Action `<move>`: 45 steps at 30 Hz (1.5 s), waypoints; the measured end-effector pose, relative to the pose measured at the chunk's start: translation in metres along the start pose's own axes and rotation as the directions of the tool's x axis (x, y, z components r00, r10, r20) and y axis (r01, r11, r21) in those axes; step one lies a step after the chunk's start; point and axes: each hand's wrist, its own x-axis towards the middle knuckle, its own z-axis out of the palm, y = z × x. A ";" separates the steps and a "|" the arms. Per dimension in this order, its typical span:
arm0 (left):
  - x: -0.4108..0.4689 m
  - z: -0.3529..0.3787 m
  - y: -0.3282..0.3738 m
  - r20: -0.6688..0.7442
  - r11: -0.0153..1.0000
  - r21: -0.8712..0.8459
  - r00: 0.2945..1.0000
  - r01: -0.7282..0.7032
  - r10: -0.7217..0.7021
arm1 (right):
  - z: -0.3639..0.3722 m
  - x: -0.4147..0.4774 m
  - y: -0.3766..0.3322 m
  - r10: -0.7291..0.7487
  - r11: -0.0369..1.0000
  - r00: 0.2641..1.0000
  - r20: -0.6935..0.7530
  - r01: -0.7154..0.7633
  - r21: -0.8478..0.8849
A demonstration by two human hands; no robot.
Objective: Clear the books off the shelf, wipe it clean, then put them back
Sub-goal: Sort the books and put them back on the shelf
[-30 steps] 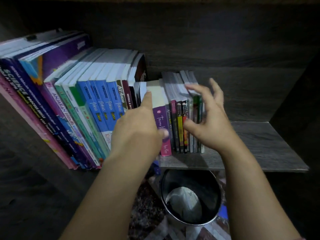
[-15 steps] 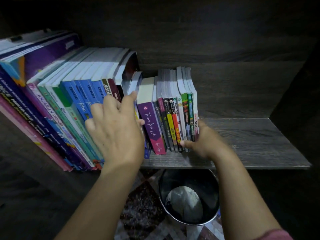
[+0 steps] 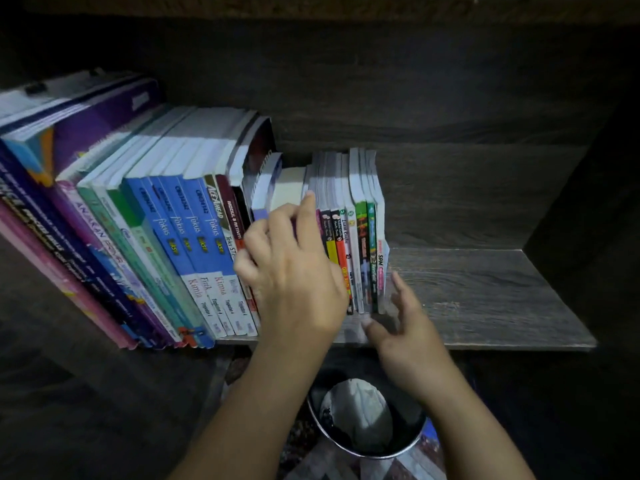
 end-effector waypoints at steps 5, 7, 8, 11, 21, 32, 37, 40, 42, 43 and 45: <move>0.004 0.002 0.002 0.075 0.998 -0.005 0.995 -0.061 0.062 | -0.014 0.029 -0.025 -0.131 0.985 0.991 -0.006 0.130 -0.114; 0.008 0.000 0.004 0.055 0.996 0.000 0.995 -0.087 0.087 | -0.010 0.037 -0.029 -0.195 0.974 0.981 -0.015 0.192 -0.122; 0.008 -0.001 0.006 0.046 0.996 -0.006 0.995 -0.092 0.092 | -0.008 0.040 -0.030 -0.214 0.970 0.977 -0.022 0.210 -0.123; 0.008 -0.002 0.010 0.034 0.995 -0.021 0.995 -0.094 0.094 | -0.005 0.048 -0.028 -0.234 0.968 0.972 -0.030 0.230 -0.098; -0.011 -0.011 0.016 -0.089 0.989 -0.144 0.996 -0.026 0.013 | -0.005 0.045 -0.028 -0.226 0.970 0.974 -0.031 0.222 -0.099; 0.013 -0.029 0.016 0.312 0.925 -0.326 0.946 0.195 -0.089 | 0.002 0.048 -0.029 -0.229 0.965 0.973 -0.027 0.223 -0.135; 0.018 -0.025 0.020 0.429 0.961 -0.157 0.892 0.227 -0.141 | 0.003 0.047 -0.034 -0.249 0.959 0.968 -0.021 0.243 -0.144; 0.022 -0.037 0.014 0.514 0.973 -0.093 0.847 0.212 -0.135 | 0.005 0.046 -0.037 -0.260 0.946 0.963 -0.069 0.240 -0.217; 0.022 -0.046 0.013 0.551 0.981 -0.049 0.825 0.185 -0.128 | 0.009 0.041 -0.044 -0.292 0.928 0.951 -0.105 0.255 -0.269; 0.021 -0.049 0.012 0.576 0.985 -0.022 0.807 0.174 -0.130 | 0.011 0.038 -0.048 -0.314 0.916 0.943 -0.109 0.272 -0.294; 0.023 -0.051 0.011 0.622 0.986 0.001 0.773 0.164 -0.129 | 0.014 0.033 -0.058 -0.369 0.881 0.925 -0.086 0.319 -0.350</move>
